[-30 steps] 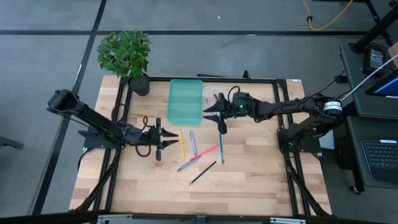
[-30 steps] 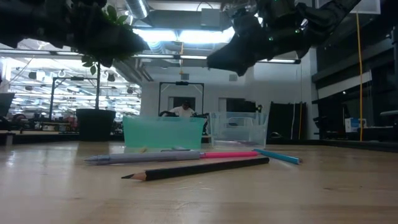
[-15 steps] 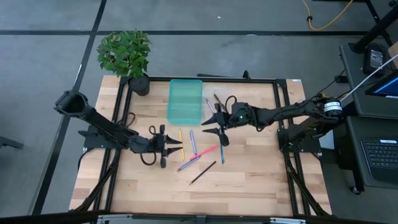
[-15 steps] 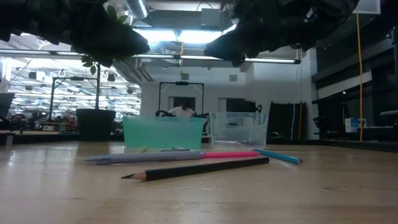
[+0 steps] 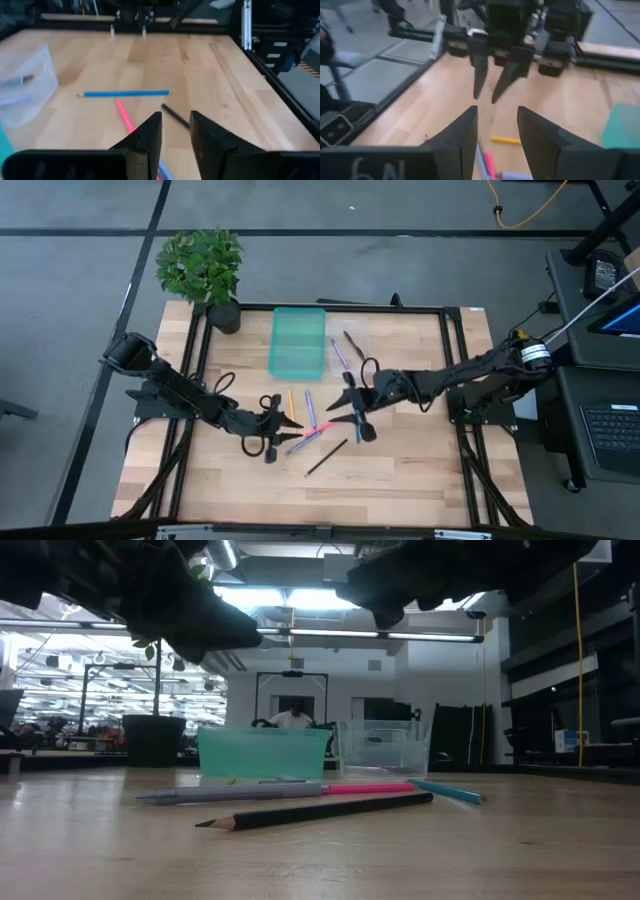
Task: Sort pens & pencils
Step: Put the blue pen into the transparent bin
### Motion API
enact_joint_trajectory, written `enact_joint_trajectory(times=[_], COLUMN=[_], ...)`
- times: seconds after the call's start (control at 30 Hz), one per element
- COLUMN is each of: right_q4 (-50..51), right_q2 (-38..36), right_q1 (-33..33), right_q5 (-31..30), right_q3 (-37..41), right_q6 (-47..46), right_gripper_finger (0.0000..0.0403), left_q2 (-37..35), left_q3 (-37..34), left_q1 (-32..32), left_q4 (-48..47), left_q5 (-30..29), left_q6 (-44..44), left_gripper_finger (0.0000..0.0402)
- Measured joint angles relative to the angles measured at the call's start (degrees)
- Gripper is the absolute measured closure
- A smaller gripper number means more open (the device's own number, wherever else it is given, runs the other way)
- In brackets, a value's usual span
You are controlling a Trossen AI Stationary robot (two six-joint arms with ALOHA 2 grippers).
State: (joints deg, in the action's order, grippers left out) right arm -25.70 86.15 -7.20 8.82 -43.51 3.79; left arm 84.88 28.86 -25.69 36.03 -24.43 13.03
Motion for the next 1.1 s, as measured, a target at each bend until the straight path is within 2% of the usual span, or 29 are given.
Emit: enact_joint_trajectory(times=[0.1,0.27,0.43,0.7,1.1], right_q4=[1.35,1.51,1.67,2.04,2.01], right_q2=[0.0,0.0,0.0,0.0,0.0], right_q1=[-1.32,-2.66,-2.86,-2.86,-2.86], right_q5=[-4.07,-6.33,-7.69,-7.83,-7.83], right_q3=[0.02,0.02,0.02,0.02,0.02], right_q6=[-0.62,-0.5,-0.47,-0.28,-0.25], right_gripper_finger=[0.0263,0.0263,0.0263,0.0263,0.0263], left_q2=[0.04,1.69,6.27,13.69,21.65], left_q3=[2.87,10.85,18.16,22.16,25.01], left_q1=[0.04,-0.13,-0.31,0.04,3.0], left_q4=[-9.85,-29.41,-39.08,-41.41,-41.15], left_q5=[-0.04,0.0,1.03,5.71,11.8], left_q6=[6.17,13.42,15.88,20.88,22.88], left_gripper_finger=[0.0308,0.0308,0.0308,0.0308,0.0308])
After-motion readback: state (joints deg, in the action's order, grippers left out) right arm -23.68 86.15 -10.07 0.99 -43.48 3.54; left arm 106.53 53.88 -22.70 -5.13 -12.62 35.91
